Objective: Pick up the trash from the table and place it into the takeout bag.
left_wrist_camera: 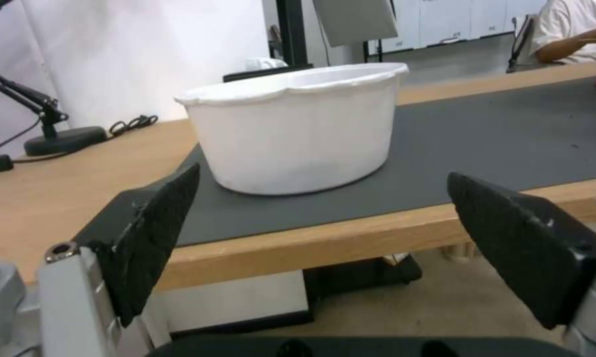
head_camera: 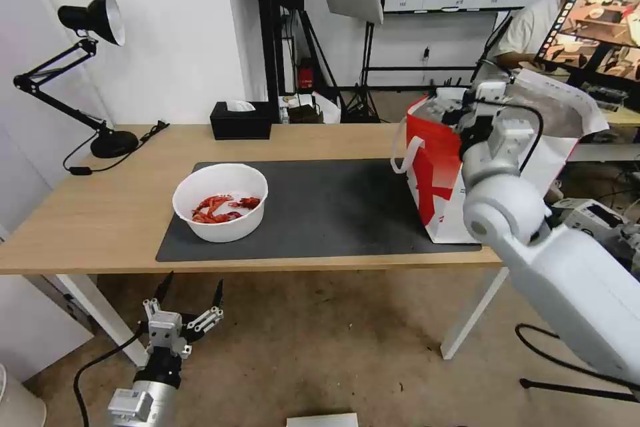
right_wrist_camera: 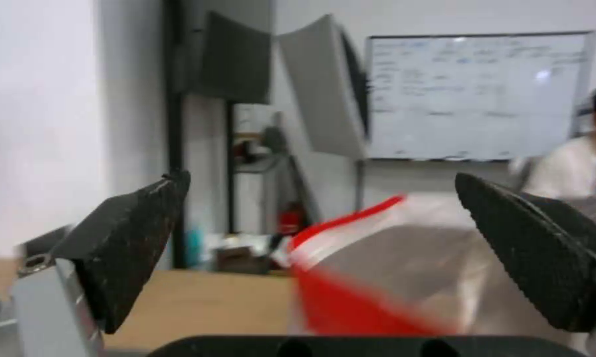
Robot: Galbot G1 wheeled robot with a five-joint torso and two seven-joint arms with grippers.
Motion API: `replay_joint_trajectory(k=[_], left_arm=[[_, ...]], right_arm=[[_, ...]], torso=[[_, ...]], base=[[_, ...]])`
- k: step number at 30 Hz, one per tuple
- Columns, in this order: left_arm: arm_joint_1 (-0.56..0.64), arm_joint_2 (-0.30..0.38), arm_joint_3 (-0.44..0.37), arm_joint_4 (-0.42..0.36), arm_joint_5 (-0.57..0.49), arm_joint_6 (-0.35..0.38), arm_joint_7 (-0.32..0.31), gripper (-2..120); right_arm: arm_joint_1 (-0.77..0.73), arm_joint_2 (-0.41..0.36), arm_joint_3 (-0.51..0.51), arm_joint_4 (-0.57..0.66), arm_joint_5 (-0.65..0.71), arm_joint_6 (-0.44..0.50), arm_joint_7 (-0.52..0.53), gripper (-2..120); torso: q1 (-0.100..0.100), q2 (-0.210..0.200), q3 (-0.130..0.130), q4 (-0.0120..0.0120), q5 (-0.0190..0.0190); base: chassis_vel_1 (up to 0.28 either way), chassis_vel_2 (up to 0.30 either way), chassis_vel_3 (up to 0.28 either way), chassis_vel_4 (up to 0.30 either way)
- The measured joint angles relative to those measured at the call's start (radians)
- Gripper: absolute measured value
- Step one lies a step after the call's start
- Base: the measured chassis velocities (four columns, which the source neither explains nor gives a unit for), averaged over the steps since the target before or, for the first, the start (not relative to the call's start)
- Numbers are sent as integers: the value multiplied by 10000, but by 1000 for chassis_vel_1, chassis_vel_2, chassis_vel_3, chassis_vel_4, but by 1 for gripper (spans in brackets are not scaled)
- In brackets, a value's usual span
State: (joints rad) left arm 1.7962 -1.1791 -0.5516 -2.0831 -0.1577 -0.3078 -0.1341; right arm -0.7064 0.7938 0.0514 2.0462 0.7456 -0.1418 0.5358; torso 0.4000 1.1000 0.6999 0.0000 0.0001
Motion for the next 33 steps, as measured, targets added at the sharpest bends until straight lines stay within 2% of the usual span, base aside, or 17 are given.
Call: replay_joint_trajectory(k=[10,13,14,17,24,33], left_arm=[[75,-173,-63,-57,96,-20,2,100],[90,-207,-58,-15,149,-74,5,100],[90,-207,-58,-15,149,-74,5,100],[84,-205,-45,15,178,-105,6,100],[76,-202,9,-3,228,-106,6,100],[104,-227,27,2,273,-136,6,100]], right_arm=[[-2695,-29,628,814,-843,1294,-1394,100],[-4858,345,1161,1010,-1622,2271,-2153,100],[-4858,345,1161,1010,-1622,2271,-2153,100],[-6228,676,1481,976,-2457,2929,-2478,100],[-7505,1158,1686,618,-3338,3596,-2524,100],[-8181,1387,1657,202,-3477,3734,-2466,100]], torso=[[0,1,0,1,-3],[-1,0,0,-2,-1],[-1,0,0,-2,-1],[-2,1,-1,-2,-2],[-1,1,-1,-1,-1],[0,0,0,-1,-2]], base=[[0,0,0,0],[0,0,0,0],[0,0,0,0],[0,0,0,0],[0,0,0,0],[0,0,0,0]])
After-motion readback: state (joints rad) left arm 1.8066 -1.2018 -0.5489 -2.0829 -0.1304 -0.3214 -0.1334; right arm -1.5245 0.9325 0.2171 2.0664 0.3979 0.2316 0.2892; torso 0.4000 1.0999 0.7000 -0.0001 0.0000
